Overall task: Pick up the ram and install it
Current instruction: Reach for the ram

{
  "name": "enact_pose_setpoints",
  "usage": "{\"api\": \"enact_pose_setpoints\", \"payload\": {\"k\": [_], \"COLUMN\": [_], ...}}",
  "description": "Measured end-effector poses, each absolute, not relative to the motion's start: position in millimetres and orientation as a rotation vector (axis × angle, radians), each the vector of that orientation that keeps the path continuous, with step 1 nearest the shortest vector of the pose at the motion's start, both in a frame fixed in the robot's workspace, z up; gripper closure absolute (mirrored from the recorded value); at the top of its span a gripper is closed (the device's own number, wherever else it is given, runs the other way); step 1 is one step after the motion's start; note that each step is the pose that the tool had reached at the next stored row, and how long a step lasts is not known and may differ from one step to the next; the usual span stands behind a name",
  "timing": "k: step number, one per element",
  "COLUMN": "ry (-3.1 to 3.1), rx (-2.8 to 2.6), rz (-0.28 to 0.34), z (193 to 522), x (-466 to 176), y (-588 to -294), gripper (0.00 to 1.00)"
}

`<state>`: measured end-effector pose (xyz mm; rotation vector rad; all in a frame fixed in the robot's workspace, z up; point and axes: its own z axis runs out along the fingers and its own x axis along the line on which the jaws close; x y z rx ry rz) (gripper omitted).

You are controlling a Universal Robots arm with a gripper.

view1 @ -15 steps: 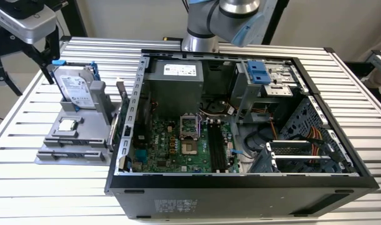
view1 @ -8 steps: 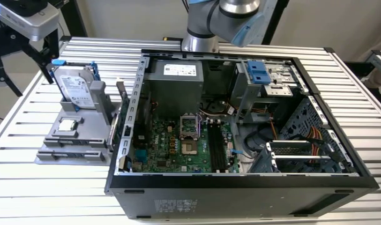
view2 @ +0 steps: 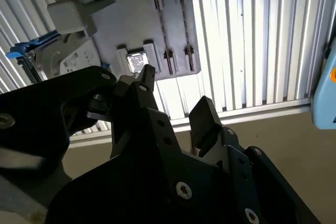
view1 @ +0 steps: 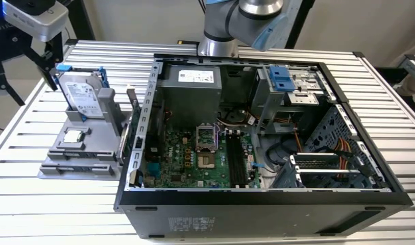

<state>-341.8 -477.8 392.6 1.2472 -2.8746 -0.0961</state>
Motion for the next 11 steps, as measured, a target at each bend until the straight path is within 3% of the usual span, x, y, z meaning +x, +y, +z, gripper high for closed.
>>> {"api": "enact_pose_setpoints", "payload": {"k": [11], "ry": [-2.796], "rx": [1.408], "rz": [-0.095], "z": [392.6], "x": [-341.8], "y": [-477.7], "gripper": [0.00]}}
